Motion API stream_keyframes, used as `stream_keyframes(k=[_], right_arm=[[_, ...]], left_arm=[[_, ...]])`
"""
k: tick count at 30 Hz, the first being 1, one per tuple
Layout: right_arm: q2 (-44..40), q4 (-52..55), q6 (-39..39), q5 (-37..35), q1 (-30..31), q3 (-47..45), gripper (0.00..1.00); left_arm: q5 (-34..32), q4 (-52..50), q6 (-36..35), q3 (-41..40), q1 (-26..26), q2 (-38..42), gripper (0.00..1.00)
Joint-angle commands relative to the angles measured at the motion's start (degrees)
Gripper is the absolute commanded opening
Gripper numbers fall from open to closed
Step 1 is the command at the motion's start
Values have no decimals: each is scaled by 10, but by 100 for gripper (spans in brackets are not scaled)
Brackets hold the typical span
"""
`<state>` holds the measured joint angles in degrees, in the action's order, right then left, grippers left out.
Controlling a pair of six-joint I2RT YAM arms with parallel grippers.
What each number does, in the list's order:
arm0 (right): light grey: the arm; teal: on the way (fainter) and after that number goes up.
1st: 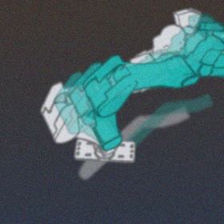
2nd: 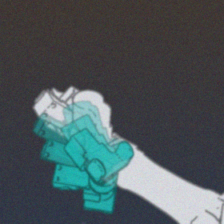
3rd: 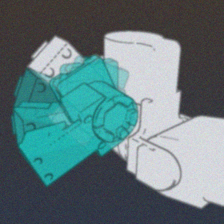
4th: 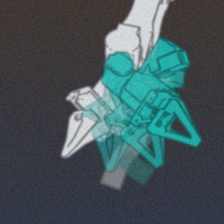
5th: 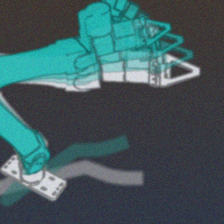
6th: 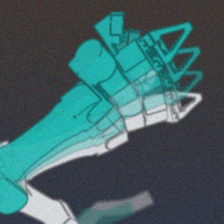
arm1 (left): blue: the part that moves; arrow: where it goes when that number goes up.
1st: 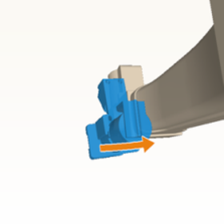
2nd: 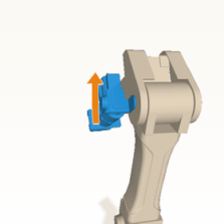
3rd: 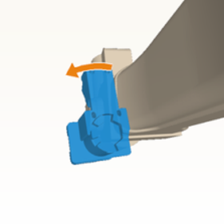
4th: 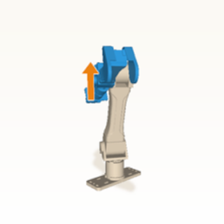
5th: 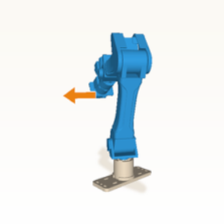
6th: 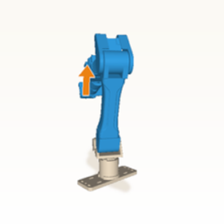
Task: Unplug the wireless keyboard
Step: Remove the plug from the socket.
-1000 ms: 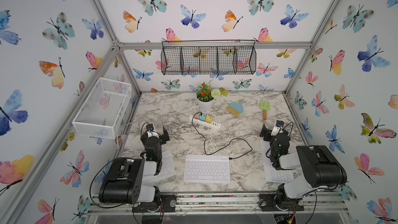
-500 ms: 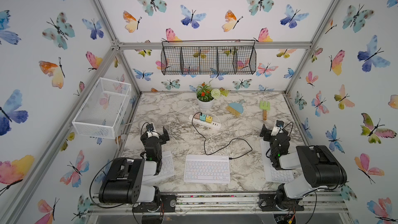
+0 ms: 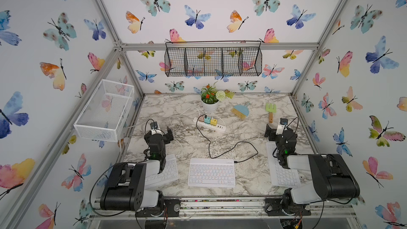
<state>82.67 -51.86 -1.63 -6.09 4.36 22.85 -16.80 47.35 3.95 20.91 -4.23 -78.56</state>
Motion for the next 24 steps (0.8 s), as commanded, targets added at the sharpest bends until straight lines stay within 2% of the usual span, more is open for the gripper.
stream_keyframes(k=[1, 3, 5, 8, 13, 19, 24], right_arm=[[-32, 137, 15, 82, 0, 59, 99], [-40, 185, 8, 140, 0, 91, 99], [-46, 234, -6, 201, 0, 122, 97], [-56, 279, -33, 290, 0, 156, 94], [-86, 292, -59, 405, 3, 168, 92], [-114, 320, -85, 476, 41, 186, 89], [-117, 292, -121, 527, 93, 188, 86]], left_arm=[[45, -171, 10, 86, 1, 32, 98], [91, -213, 33, 118, 0, 52, 99], [163, -261, 55, 157, -1, 69, 99], [244, -326, 86, 214, -11, 72, 93], [332, -349, 161, 240, -31, 76, 89], [377, -341, 238, 244, -85, 69, 87], [405, -262, 326, 217, -125, 43, 83]])
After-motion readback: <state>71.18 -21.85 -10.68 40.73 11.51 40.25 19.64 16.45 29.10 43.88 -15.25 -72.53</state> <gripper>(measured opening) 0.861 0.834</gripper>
